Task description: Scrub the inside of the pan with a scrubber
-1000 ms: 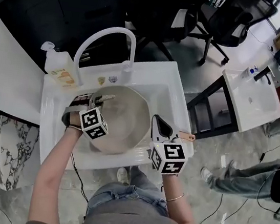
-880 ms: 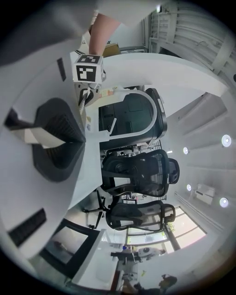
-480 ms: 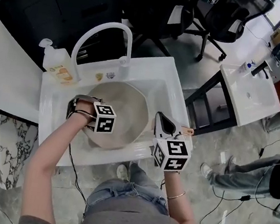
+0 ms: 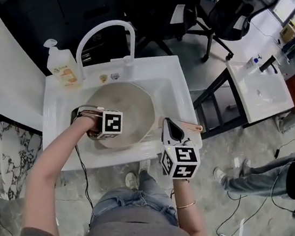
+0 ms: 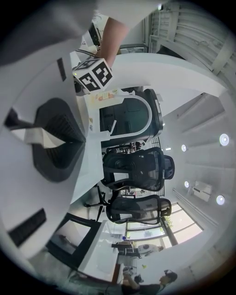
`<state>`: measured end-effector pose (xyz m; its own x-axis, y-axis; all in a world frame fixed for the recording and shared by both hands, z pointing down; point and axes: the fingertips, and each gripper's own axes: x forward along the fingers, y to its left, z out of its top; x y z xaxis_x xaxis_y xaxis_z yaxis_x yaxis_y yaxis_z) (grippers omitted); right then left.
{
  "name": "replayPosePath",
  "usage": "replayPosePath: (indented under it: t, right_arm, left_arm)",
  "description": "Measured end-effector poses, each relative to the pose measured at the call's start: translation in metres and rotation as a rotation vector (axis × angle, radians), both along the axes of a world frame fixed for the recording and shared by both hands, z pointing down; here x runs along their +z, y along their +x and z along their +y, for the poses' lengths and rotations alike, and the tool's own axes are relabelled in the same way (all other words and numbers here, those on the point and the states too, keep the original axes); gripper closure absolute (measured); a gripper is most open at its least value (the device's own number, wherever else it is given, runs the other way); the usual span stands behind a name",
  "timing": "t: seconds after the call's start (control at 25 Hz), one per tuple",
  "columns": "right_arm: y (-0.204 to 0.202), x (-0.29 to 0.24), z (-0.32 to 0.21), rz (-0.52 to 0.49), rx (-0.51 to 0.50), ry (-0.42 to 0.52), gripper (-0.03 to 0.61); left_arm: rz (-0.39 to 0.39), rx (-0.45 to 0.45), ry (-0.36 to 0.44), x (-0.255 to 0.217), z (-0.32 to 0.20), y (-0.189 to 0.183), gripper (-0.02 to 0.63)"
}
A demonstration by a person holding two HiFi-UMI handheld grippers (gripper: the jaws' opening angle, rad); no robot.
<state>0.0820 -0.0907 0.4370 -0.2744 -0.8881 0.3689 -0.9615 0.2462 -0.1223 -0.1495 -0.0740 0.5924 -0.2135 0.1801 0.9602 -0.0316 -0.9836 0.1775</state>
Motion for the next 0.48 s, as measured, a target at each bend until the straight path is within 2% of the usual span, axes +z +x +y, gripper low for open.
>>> replayPosePath:
  t: [0.2,0.48]
  right_arm:
    - [0.001,0.001,0.020,0.002,0.024,0.000,0.568]
    - [0.012,0.006,0.033,0.009,0.053,-0.019,0.568]
  left_arm:
    - [0.066,-0.105,-0.116,-0.005,0.021,0.022,0.554]
    - [0.240,-0.249,-0.248,-0.004,0.039,0.084,0.554]
